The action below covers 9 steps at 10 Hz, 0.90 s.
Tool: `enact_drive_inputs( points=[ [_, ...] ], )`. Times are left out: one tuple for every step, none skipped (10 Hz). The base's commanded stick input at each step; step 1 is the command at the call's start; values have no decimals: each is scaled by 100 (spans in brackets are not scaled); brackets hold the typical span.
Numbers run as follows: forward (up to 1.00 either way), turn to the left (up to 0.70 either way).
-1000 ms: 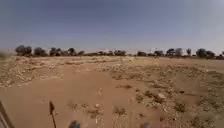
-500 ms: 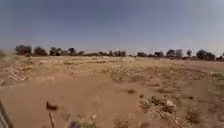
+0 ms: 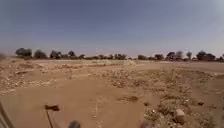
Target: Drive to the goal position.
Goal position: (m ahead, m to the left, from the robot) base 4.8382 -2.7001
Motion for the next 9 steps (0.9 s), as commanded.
enact_drive_inputs(
  points=[
    [50, 0],
    [50, 0],
    [50, 0],
    [50, 0],
    [50, 0],
    [50, 0],
    [50, 0],
    [50, 0],
    [50, 0]
  ],
)
